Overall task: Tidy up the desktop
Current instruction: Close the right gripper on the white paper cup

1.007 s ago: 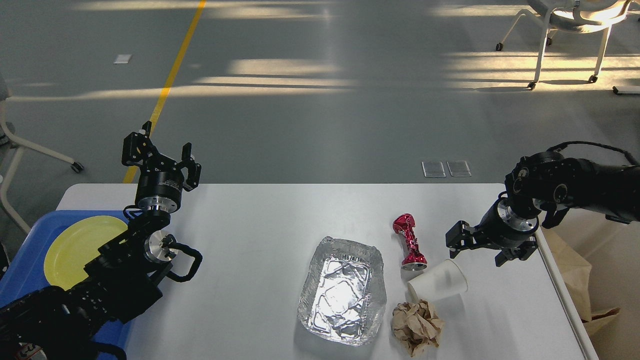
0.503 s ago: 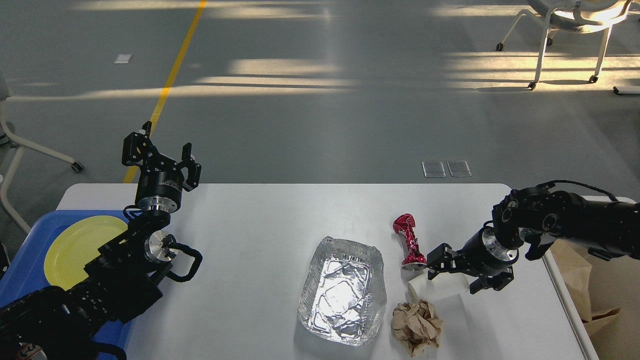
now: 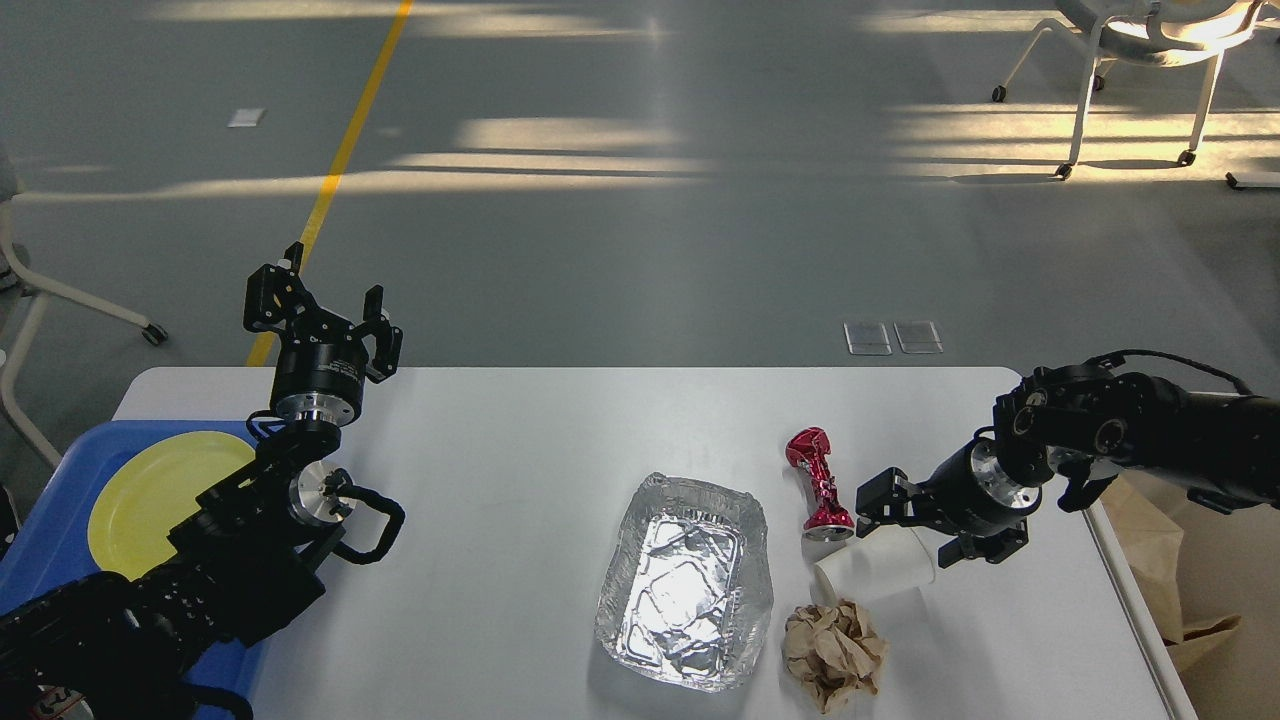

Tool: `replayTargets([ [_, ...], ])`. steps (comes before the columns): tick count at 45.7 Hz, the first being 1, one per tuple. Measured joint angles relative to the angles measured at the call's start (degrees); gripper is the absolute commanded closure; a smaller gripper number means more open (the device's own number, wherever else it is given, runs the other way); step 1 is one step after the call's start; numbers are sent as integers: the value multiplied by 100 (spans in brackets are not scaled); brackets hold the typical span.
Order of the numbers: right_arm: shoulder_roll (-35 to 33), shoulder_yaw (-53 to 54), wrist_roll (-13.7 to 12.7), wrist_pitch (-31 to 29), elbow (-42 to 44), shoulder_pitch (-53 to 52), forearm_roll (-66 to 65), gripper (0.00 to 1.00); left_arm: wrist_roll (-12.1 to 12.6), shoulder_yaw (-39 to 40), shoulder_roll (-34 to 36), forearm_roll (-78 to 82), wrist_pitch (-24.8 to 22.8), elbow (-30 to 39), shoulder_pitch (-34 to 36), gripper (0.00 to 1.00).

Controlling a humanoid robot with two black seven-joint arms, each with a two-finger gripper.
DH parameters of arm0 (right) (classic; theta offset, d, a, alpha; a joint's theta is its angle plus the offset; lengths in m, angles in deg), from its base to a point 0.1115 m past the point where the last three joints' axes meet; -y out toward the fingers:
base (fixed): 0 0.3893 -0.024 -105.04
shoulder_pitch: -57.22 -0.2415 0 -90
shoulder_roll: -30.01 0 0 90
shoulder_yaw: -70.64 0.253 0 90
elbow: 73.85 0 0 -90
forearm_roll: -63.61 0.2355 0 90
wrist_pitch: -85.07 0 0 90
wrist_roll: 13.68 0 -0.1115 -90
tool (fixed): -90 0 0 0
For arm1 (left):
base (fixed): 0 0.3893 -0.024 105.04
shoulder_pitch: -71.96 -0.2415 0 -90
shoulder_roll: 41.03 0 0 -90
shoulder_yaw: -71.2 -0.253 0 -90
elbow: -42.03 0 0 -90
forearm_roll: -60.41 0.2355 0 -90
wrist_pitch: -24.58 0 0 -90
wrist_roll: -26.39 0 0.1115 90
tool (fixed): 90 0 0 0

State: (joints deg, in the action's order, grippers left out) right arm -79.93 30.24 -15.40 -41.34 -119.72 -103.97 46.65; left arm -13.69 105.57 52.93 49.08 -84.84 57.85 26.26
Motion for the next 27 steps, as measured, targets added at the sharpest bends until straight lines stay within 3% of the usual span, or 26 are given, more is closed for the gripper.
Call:
replayTargets([
  [18, 15, 17, 321, 7, 115, 72, 17, 4, 0, 0, 0, 0, 0, 0, 0, 3],
  [21, 14, 17, 345, 8, 118, 71, 18, 9, 0, 0, 0, 0, 0, 0, 0, 3],
  [24, 10, 17, 393, 8, 118, 58, 18, 19, 0, 0, 0, 0, 0, 0, 0, 3],
  [27, 6, 16, 450, 6, 118, 53, 18, 21, 0, 0, 0, 0, 0, 0, 0, 3],
])
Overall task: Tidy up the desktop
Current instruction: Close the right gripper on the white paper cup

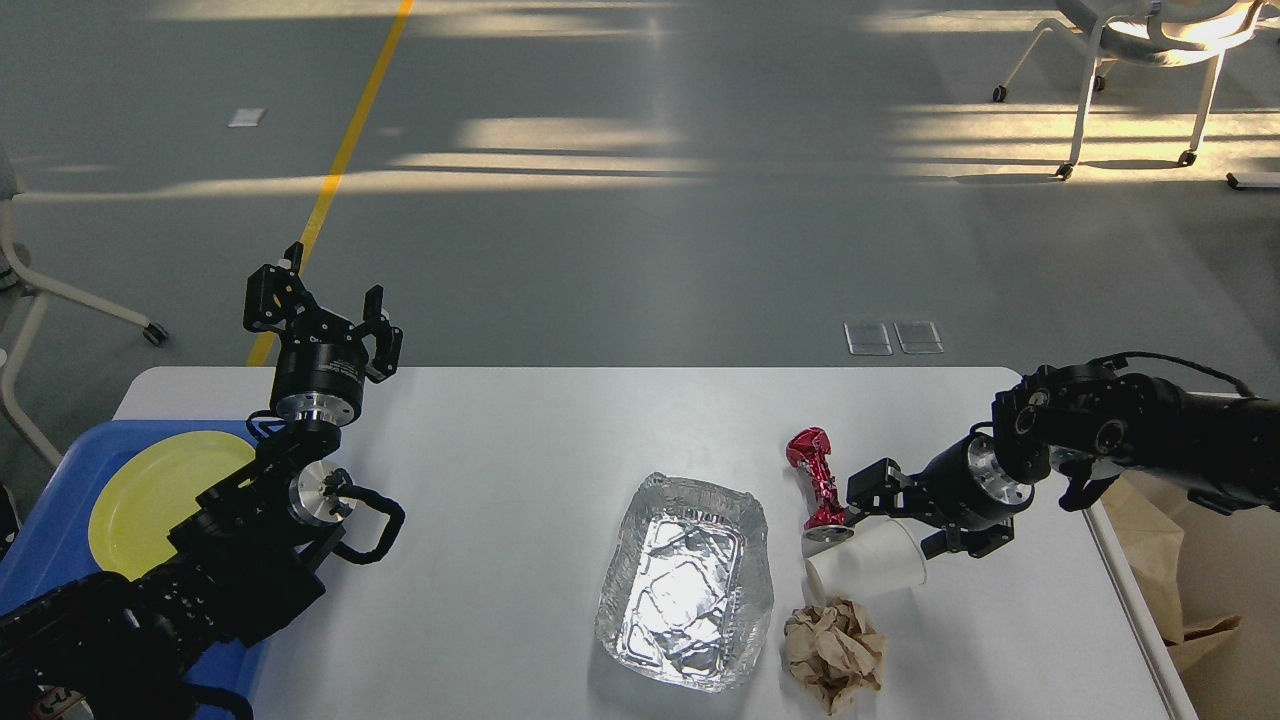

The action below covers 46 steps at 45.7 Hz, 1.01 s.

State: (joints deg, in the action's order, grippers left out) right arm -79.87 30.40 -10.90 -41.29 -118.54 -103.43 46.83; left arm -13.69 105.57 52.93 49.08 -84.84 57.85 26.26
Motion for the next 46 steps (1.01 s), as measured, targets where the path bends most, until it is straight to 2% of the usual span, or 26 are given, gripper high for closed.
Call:
replayTargets([
  [10, -6, -16, 46, -12, -2, 27, 0, 33, 0, 0, 0, 0, 0, 0, 0, 3],
  [21, -6, -19, 76, -12, 4, 49, 0, 60, 0, 0, 0, 0, 0, 0, 0, 3],
  [26, -6, -30, 167, -12, 13, 44, 0, 66, 0, 0, 0, 0, 0, 0, 0, 3],
  [37, -6, -30, 290, -12, 111, 24, 0, 69, 0, 0, 0, 0, 0, 0, 0, 3],
  [46, -6, -63, 512, -26, 117, 24, 0, 69, 0, 0, 0, 0, 0, 0, 0, 3],
])
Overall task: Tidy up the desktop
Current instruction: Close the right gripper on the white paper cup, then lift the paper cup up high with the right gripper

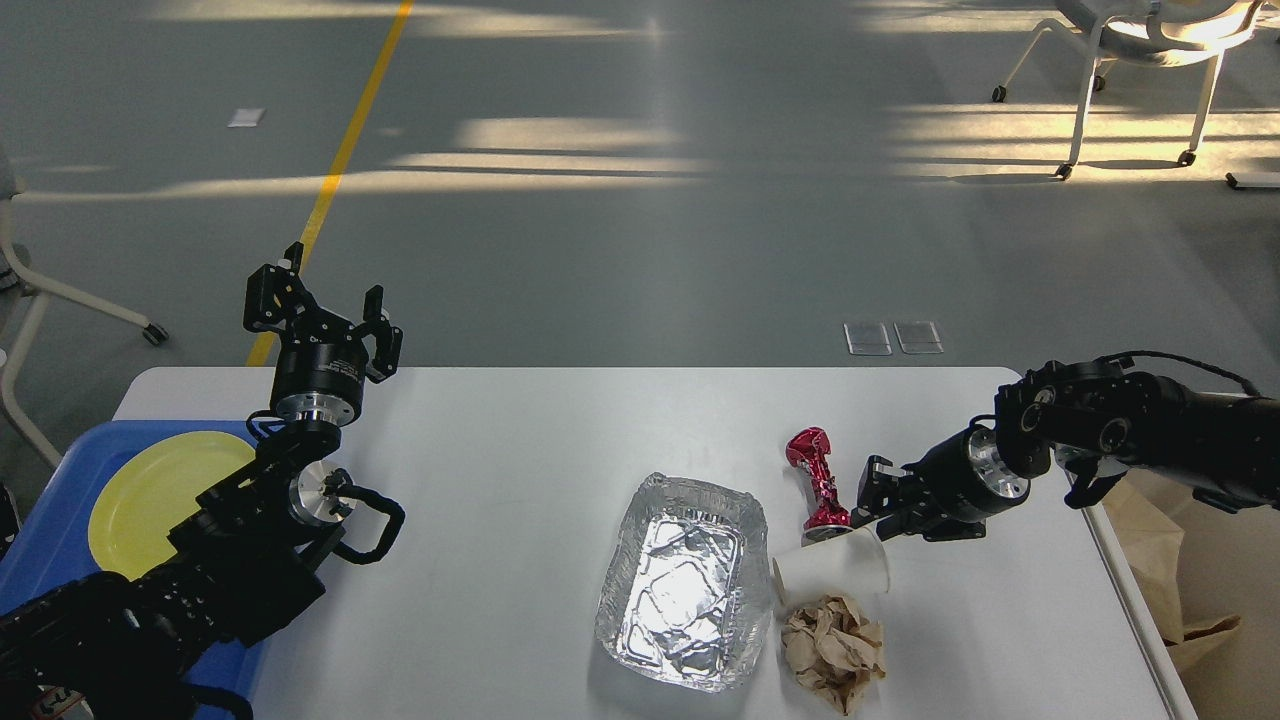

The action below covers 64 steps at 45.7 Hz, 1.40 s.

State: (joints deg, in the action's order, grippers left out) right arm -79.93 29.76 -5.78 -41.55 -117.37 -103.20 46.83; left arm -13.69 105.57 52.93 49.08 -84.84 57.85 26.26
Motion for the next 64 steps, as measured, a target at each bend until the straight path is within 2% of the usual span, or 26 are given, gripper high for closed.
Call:
replayTargets([
  [12, 13, -157, 27, -21, -24, 12, -16, 62, 0, 0, 0, 0, 0, 0, 0, 3],
  [24, 15, -392, 30, -22, -29, 34, -34, 62, 0, 0, 0, 0, 0, 0, 0, 3],
  [30, 9, -408, 78, -41, -45, 36, -31, 69, 0, 0, 0, 0, 0, 0, 0, 3],
  [43, 8, -421, 464, -88, -84, 28, -18, 81, 0, 0, 0, 0, 0, 0, 0, 3],
  [55, 0, -425, 809, -392, -95, -38, -18, 100, 0, 0, 0, 0, 0, 0, 0, 3],
  [64, -1, -459, 1053, -407, -84, -43, -18, 100, 0, 0, 0, 0, 0, 0, 0, 3],
])
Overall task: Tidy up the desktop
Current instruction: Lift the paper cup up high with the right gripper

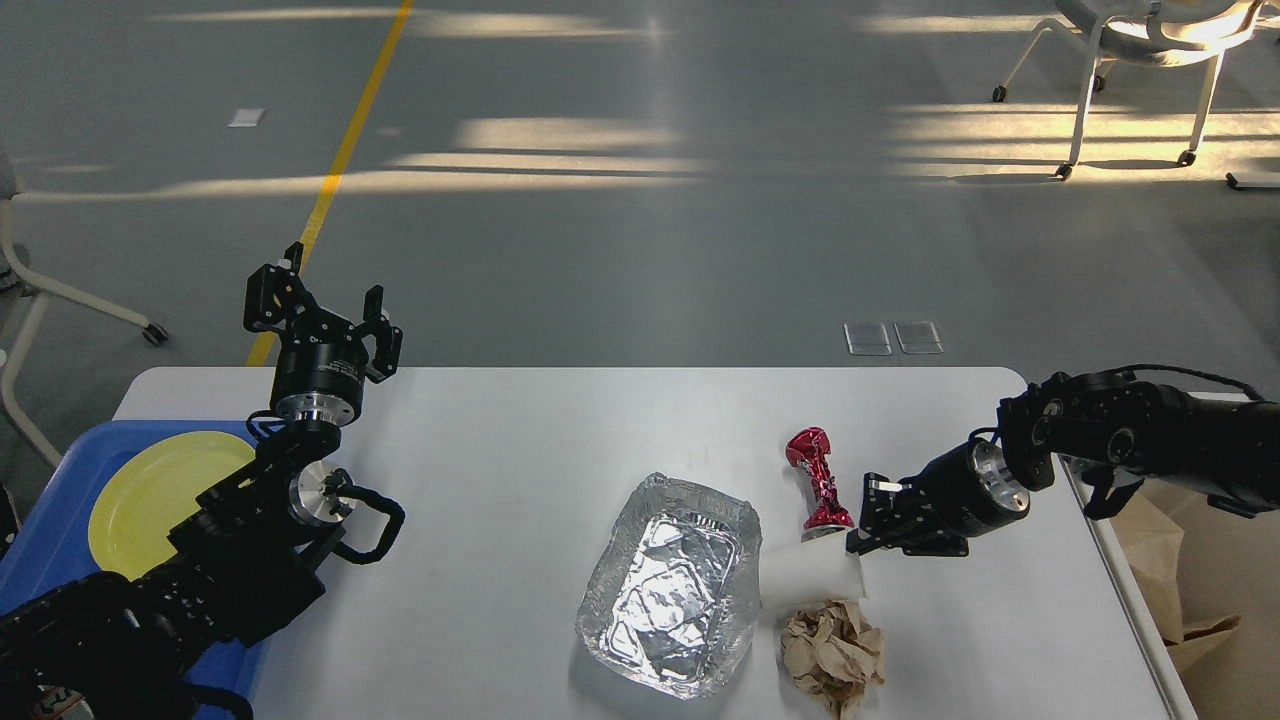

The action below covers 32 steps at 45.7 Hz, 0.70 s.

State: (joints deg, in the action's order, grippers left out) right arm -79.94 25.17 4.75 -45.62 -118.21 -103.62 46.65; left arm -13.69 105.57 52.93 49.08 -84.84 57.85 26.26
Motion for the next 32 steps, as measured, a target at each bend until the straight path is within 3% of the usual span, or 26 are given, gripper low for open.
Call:
replayTargets([
  [16, -103, -37, 30, -5, 0, -270, 0, 100, 0, 0, 0, 0, 0, 0, 0, 3],
  [32, -680, -493, 30, -637, 19, -2034, -9, 100, 0, 0, 0, 0, 0, 0, 0, 3],
])
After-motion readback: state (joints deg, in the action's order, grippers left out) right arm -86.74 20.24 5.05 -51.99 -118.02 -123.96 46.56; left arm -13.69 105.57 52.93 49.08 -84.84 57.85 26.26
